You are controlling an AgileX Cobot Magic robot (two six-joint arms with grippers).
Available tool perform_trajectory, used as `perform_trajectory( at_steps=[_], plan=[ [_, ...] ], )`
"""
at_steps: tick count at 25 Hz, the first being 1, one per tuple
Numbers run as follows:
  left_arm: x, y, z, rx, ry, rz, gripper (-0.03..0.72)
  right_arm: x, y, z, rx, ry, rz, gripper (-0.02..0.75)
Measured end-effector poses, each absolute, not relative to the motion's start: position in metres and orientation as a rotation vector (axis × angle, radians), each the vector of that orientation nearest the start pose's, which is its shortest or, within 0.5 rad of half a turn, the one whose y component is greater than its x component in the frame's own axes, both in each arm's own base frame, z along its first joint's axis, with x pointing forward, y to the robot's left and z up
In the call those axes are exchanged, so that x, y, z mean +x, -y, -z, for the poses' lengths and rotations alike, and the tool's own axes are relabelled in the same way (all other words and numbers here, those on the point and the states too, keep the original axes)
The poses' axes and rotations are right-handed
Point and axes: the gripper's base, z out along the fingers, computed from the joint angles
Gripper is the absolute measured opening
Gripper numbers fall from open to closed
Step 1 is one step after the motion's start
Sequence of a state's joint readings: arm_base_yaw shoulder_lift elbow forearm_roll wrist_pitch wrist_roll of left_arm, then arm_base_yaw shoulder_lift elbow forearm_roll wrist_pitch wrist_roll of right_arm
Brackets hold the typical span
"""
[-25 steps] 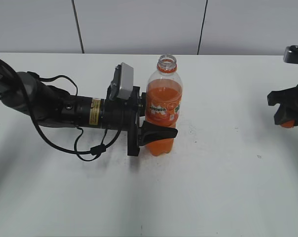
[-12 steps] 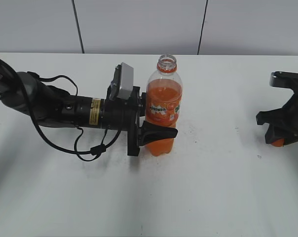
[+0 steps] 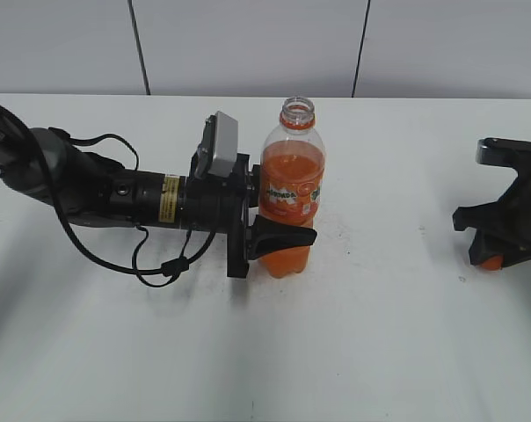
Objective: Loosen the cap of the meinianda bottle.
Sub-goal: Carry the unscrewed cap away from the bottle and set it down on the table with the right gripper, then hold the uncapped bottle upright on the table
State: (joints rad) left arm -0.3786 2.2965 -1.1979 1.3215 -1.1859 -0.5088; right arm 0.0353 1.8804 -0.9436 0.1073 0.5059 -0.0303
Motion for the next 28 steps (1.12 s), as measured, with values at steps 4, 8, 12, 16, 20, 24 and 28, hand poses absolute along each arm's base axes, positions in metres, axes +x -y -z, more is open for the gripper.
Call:
perform_trajectory(
  at_steps=[4, 8, 12, 16, 20, 24, 28],
  plan=[
    [0.345, 0.225, -0.090, 1.350, -1.337, 1.057, 0.404, 0.324, -0.017, -0.118, 0.049, -2.924, -0.101, 0.281],
    [0.345, 0.225, -0.090, 1.350, -1.338, 1.056, 0.404, 0.324, -0.017, -0.117, 0.052, -2.924, -0.103, 0.439],
    [0.345, 0.225, -0.090, 1.350, -1.338, 1.056, 0.404, 0.324, -0.017, -0.117, 0.051, -2.931, -0.104, 0.561],
    [0.345, 0.225, -0.090, 1.350, -1.338, 1.056, 0.404, 0.323, -0.017, -0.117, 0.052, -2.934, -0.105, 0.556],
    [0.345, 0.225, -0.090, 1.350, -1.338, 1.056, 0.404, 0.322, -0.017, -0.118, 0.056, -2.956, -0.111, 0.555],
    [0.345, 0.225, -0.090, 1.350, -1.338, 1.056, 0.404, 0.327, -0.018, -0.132, 0.060, -2.952, -0.129, 0.555],
    [0.345, 0.225, -0.090, 1.350, -1.338, 1.056, 0.407, 0.334, -0.019, -0.158, 0.053, -2.882, -0.137, 0.555]
  ],
)
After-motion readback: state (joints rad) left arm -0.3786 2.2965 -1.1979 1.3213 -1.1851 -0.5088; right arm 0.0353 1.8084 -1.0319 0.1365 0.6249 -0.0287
